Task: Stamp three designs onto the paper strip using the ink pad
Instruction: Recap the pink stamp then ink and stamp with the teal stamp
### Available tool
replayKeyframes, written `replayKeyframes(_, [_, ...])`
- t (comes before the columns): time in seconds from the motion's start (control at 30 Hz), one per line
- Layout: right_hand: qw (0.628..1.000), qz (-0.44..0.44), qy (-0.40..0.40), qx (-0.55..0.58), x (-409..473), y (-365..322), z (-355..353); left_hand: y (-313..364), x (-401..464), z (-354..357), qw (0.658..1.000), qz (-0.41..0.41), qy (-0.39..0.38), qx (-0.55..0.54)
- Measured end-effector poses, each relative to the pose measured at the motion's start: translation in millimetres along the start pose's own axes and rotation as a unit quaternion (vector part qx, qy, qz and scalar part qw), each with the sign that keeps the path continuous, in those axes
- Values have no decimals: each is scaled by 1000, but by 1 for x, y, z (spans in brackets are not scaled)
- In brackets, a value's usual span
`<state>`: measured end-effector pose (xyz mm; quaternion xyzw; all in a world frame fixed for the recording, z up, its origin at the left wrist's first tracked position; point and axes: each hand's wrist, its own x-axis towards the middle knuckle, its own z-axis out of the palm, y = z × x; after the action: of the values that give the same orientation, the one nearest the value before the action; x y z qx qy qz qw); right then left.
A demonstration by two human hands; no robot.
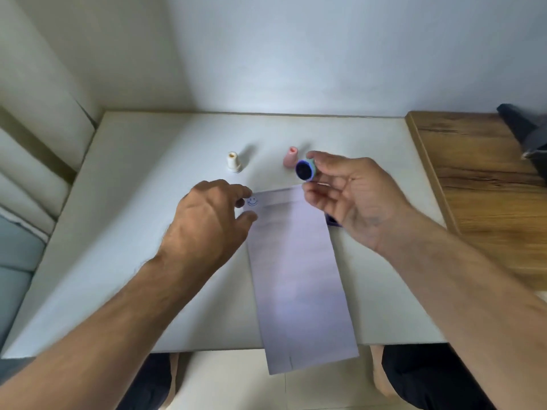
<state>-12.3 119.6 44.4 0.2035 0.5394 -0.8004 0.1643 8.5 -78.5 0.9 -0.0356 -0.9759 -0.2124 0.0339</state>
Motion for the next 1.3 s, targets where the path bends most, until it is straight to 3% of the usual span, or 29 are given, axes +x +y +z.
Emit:
replayKeyframes(0.17, [971, 91, -80, 204, 8, 24, 22, 8, -6, 9, 999, -6, -32, 36])
replayKeyframes(0.37, [966, 87, -100, 223, 17, 36, 23, 5, -4, 6, 997, -8, -38, 73])
replayKeyframes(0.47, [986, 34, -77, 141, 20, 38, 24, 3, -1, 3, 996, -18, -39, 79])
replayKeyframes(0.57, [996, -83, -5, -14, 25, 38, 25, 3, 1, 5, 995, -24, -44, 83])
replayKeyframes(0.67, [964, -189, 38, -183, 30, 40, 24, 4, 1, 8, 994, -20, -58, 95])
replayKeyframes(0.8, [902, -236, 81, -352, 31, 49, 23, 6, 0, 10, 991, -6, -61, 122])
replayKeyframes(1.3, [807, -324, 77, -487, 38, 70, 18, 7, 2, 10, 990, 0, -74, 120])
